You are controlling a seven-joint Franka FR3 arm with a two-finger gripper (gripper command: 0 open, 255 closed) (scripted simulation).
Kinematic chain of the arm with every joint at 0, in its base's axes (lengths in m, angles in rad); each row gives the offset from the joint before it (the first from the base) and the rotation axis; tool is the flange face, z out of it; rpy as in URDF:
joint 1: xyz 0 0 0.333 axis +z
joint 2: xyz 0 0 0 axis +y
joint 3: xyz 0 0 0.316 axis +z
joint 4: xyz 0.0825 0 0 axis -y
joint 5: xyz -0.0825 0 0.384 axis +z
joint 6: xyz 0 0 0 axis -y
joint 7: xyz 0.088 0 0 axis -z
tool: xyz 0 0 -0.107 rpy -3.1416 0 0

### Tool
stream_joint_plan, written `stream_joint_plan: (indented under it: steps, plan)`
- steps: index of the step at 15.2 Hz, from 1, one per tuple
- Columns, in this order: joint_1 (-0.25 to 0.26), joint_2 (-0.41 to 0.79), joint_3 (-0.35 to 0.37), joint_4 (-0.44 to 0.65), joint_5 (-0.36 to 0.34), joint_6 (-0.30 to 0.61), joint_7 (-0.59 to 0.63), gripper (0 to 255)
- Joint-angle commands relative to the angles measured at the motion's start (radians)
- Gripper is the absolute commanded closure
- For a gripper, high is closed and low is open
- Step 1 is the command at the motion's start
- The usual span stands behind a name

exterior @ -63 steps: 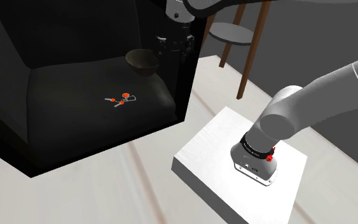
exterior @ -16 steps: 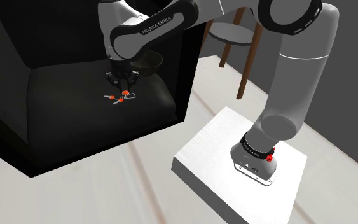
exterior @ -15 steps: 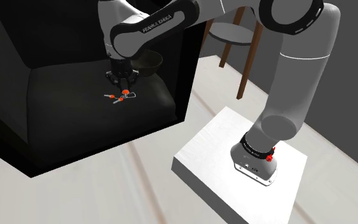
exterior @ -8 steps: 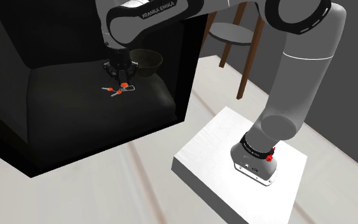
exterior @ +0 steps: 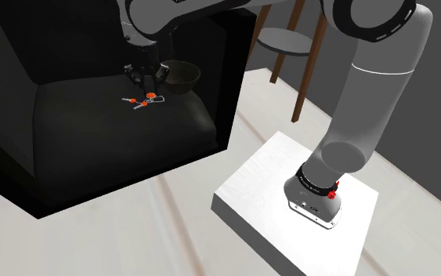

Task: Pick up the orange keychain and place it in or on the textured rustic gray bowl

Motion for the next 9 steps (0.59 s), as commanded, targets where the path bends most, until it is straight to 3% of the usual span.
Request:
stream_joint_plan:
  steps: [1,9]
  plan:
    - [-0.001,-0.007,0.001,0.02,0.004,-0.027,-0.004,255]
    - [0.0,-0.023,0.005,0.108,0.014,-0.129,-0.011,255]
